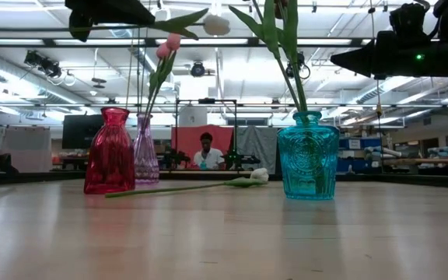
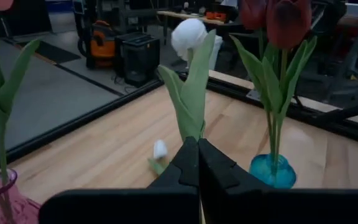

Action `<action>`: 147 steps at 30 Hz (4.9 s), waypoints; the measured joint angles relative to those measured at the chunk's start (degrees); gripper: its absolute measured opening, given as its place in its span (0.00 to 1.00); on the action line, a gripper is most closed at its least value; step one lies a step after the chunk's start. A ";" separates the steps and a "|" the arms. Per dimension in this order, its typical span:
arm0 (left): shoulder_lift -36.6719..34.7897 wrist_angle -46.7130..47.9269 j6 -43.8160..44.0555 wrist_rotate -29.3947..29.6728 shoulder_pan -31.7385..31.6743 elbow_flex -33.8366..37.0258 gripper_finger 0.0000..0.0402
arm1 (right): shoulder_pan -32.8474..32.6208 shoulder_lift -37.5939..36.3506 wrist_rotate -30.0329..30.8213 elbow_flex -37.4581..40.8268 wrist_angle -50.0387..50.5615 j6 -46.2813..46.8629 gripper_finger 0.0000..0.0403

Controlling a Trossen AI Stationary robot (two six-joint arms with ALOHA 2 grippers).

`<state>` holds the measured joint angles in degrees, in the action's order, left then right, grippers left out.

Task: Sort flowers into vase by color
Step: Put the left white flower into the red vase, then put the bottom white flower into the red vase

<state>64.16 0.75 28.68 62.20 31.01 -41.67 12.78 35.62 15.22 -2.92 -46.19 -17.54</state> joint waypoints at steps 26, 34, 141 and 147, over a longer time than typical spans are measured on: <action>19.27 -14.34 30.81 -27.64 4.26 8.48 0.04 | 0.00 -0.01 -0.37 0.00 -0.02 0.07 0.42; 23.97 -14.73 42.05 -42.20 4.19 8.46 0.33 | 0.00 0.00 -0.42 0.00 0.00 0.07 0.42; -3.53 -16.77 -22.20 -13.16 -3.25 8.37 0.00 | 0.00 0.00 -1.95 0.00 -0.46 0.46 0.42; -4.32 -43.00 -22.51 -13.34 -3.22 23.76 0.00 | -0.02 -0.02 -2.94 0.00 -0.44 0.46 0.42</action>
<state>59.84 -42.25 6.17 48.86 27.79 -17.91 12.76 35.59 12.29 -2.92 -46.63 -17.08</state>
